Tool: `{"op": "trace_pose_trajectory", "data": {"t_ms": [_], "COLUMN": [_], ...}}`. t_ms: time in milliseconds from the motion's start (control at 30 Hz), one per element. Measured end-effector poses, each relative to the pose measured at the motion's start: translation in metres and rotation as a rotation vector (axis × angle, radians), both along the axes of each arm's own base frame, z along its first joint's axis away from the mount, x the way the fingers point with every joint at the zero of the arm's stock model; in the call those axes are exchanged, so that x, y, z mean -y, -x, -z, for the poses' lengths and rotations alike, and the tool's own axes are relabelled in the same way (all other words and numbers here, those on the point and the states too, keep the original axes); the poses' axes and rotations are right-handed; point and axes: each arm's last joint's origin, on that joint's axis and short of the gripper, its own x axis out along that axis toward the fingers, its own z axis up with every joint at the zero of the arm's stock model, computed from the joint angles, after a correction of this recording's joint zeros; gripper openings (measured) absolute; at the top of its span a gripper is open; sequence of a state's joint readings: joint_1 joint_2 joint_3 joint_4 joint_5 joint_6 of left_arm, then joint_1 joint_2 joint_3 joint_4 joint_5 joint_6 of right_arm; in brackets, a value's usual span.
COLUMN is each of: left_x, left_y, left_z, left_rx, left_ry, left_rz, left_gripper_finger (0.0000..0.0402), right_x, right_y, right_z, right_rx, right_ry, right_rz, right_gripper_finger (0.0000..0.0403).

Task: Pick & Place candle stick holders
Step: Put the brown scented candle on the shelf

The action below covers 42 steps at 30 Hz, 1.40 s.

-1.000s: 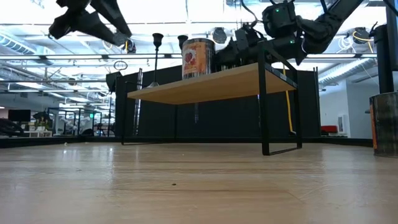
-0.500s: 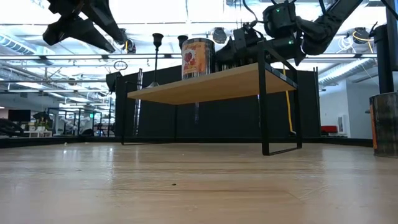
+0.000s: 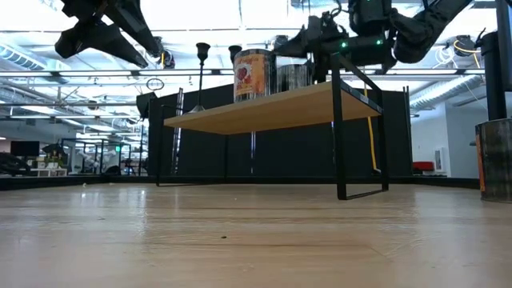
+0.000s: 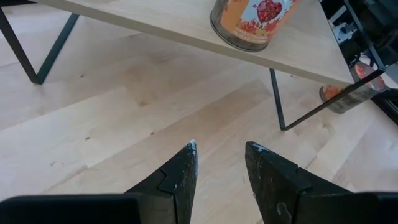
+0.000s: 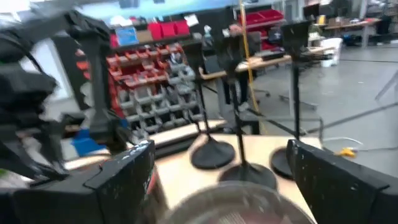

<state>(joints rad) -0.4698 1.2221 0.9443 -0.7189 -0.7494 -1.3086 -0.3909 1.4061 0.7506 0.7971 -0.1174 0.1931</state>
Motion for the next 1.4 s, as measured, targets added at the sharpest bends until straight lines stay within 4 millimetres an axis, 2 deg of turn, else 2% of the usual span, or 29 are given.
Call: {"op": "trace_pose_trajectory", "data": {"t_ms": [200,333,467,567,767,833,1067,1400], "left_x": [0.001,0.001,0.001,0.001,0.001,0.001,0.001,0.001], "left_y": [-0.001,-0.002,-0.003,-0.003,-0.003,-0.003,-0.003,-0.003], "left_z": [-0.001,-0.001,-0.002,-0.002,-0.002,-0.002,-0.002,-0.003], "left_rx": [0.01,0.014,0.022,0.02,0.028,0.028,0.023,0.022], "left_ry": [-0.004,-0.001,-0.001,-0.006,-0.006,-0.006,-0.014,-0.017], "left_rz": [0.013,0.012,0.016,0.018,0.015,0.015,0.021,0.024], "left_gripper_finger": [0.0145,0.0145,0.0145,0.0145,0.0145,0.0145,0.0145,0.0145], "right_x": [-0.007,-0.007,-0.003,0.0,0.003,0.004,0.005,0.004], "right_y": [0.017,0.036,0.048,0.05,0.044,0.042,0.037,0.035], "right_z": [-0.029,-0.044,-0.034,-0.022,-0.011,-0.008,0.001,-0.002], "right_rx": [0.096,0.061,-0.135,-0.253,-0.305,-0.317,-0.34,-0.298], "right_ry": [0.038,0.083,0.07,0.036,0.028,0.025,-0.01,-0.033], "right_rz": [0.001,0.167,0.283,0.293,0.286,0.285,0.254,0.205], "right_gripper_finger": [0.0332,0.0288,0.0222,0.0162,0.0039,0.0011,0.0014,0.0001]}}
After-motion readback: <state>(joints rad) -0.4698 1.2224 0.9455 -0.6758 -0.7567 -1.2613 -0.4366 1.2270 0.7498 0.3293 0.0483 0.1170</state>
